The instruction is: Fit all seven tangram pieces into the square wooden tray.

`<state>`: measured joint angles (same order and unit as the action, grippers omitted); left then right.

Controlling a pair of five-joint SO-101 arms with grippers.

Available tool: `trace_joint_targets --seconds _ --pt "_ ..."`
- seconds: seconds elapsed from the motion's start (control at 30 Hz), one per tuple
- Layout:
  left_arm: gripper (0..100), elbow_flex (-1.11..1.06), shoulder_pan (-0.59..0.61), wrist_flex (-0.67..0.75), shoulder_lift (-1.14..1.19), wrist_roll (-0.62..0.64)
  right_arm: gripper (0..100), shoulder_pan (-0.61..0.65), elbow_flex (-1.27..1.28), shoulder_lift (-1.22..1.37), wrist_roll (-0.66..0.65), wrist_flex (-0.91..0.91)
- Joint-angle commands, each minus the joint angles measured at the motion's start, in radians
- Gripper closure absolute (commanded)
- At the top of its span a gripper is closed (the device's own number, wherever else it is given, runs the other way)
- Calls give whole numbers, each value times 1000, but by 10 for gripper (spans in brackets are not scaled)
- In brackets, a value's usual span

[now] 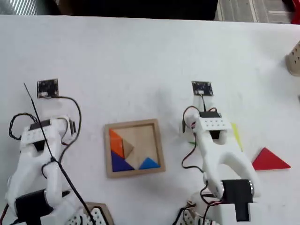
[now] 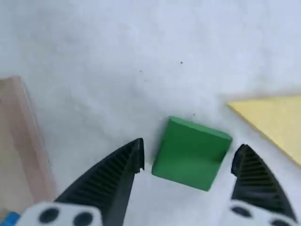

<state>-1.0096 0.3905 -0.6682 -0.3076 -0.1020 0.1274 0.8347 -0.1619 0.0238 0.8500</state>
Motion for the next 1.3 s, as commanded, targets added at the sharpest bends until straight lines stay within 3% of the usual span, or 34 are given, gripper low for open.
trace_joint_targets --seconds 0.0,0.57,0.83,1.03,1.27 --pt "866 18 -10 -6 -27 -9 697 8 -35 -5 12 1" --pt "866 17 -8 -11 -27 -9 700 -19 -35 31 -57 -39" --pt "866 18 13 -11 -27 -9 700 -41 -195 196 -57 108" --pt "866 18 13 -11 -27 -9 706 -41 -207 206 -60 122" --pt "866 20 13 -11 -27 -9 989 -45 -207 208 -57 122"
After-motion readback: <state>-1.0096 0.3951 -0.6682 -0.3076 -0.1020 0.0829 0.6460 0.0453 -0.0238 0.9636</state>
